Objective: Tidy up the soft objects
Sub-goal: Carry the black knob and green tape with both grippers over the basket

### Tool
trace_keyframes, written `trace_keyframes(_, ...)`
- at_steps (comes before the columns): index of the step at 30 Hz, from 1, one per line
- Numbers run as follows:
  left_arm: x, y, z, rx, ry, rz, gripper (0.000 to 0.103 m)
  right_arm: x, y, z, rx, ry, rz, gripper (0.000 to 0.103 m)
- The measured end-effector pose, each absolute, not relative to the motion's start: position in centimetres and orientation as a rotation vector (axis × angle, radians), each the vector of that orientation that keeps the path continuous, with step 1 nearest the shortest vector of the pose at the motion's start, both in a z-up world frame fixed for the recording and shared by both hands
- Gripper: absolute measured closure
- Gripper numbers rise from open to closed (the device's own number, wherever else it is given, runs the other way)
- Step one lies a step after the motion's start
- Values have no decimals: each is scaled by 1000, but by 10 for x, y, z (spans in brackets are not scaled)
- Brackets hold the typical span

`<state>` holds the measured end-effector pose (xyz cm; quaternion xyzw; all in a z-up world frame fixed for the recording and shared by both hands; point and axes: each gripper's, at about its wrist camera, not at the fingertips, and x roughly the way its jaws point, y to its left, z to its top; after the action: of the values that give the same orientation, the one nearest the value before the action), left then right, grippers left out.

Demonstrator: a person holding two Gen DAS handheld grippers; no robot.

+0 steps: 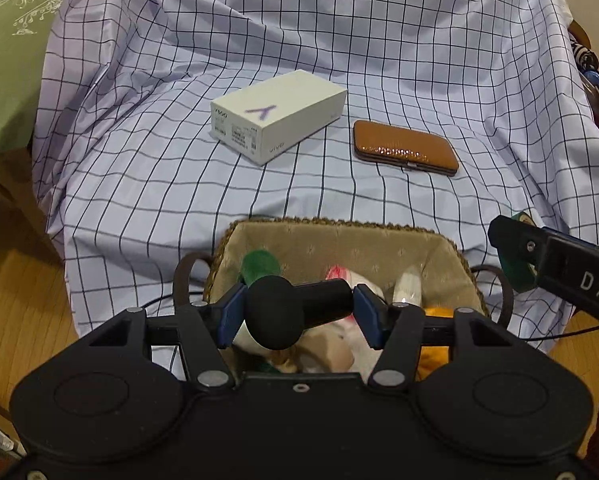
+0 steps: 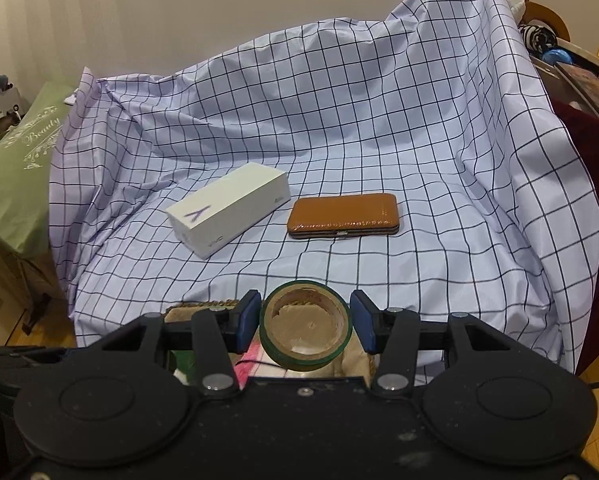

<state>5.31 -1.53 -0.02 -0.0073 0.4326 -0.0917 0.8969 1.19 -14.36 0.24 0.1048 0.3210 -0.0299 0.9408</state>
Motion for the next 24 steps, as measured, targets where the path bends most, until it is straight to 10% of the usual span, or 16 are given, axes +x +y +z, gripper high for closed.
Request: trace_keyframes(24, 28, -13, -16, 17, 910, -153, 48, -21, -132, -18, 232, 736, -75, 54)
